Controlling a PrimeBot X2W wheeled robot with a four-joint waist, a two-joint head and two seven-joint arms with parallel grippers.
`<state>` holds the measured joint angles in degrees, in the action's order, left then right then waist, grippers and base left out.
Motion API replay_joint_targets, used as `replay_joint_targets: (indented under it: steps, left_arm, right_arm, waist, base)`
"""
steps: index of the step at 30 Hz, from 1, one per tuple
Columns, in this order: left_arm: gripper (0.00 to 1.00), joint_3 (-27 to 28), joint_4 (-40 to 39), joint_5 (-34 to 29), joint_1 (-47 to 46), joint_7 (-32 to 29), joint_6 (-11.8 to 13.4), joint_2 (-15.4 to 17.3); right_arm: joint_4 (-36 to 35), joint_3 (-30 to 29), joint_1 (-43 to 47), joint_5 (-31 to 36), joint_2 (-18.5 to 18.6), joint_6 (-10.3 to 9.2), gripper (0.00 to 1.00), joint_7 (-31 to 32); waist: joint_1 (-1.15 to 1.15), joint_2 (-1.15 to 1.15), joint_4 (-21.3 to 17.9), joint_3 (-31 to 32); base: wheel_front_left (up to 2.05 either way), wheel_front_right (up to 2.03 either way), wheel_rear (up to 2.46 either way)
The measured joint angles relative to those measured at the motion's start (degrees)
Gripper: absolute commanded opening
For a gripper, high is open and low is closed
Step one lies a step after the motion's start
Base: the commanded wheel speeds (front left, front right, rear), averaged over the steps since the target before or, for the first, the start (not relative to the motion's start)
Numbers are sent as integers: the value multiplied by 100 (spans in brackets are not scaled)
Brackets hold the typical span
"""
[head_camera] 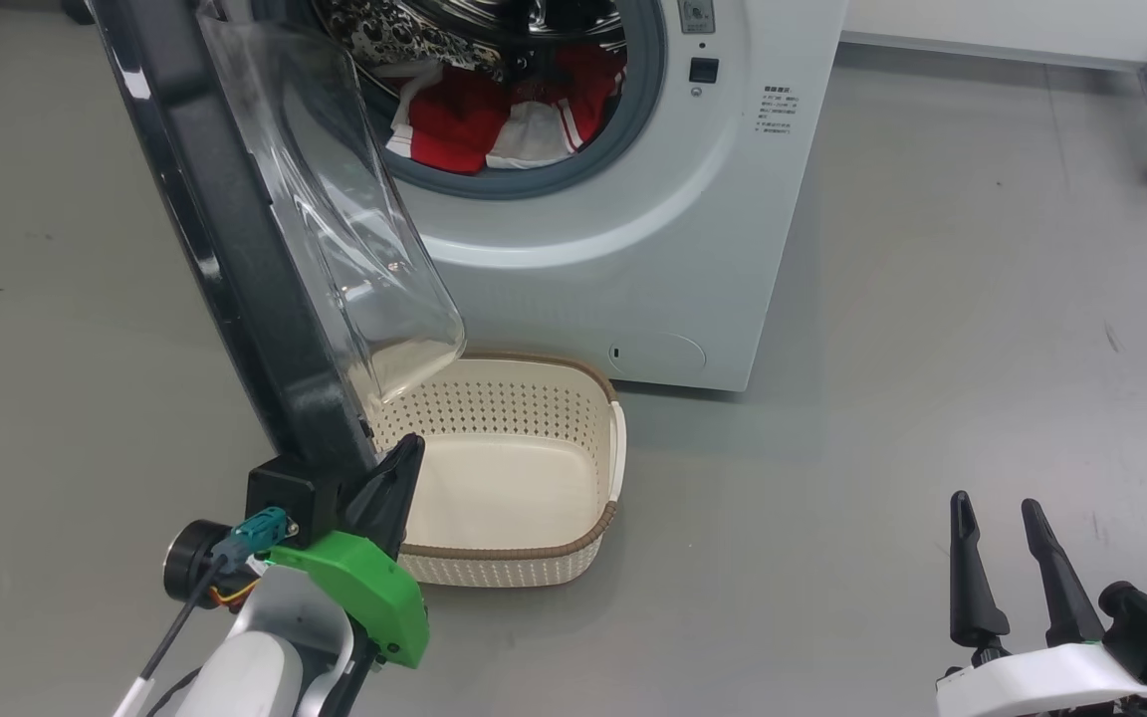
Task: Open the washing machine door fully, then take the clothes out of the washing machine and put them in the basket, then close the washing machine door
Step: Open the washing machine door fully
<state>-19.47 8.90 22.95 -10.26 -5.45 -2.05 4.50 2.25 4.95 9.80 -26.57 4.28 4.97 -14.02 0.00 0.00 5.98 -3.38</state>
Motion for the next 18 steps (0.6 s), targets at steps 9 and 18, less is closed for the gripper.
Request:
replay_joint_targets:
  steps: [9,18]
  left_arm:
    - [0,64,45,52,0,62,29,-11]
    - [0,125,66,77,-4,158,49,-18]
  right_arm:
    - [2,-4,3,48,-22,12,100,0]
    - [1,7,3,108,-20,30,100,0]
  waist:
    - [0,0,281,12]
    - [0,0,588,-49]
  base:
    - [0,0,0]
    - [0,0,0]
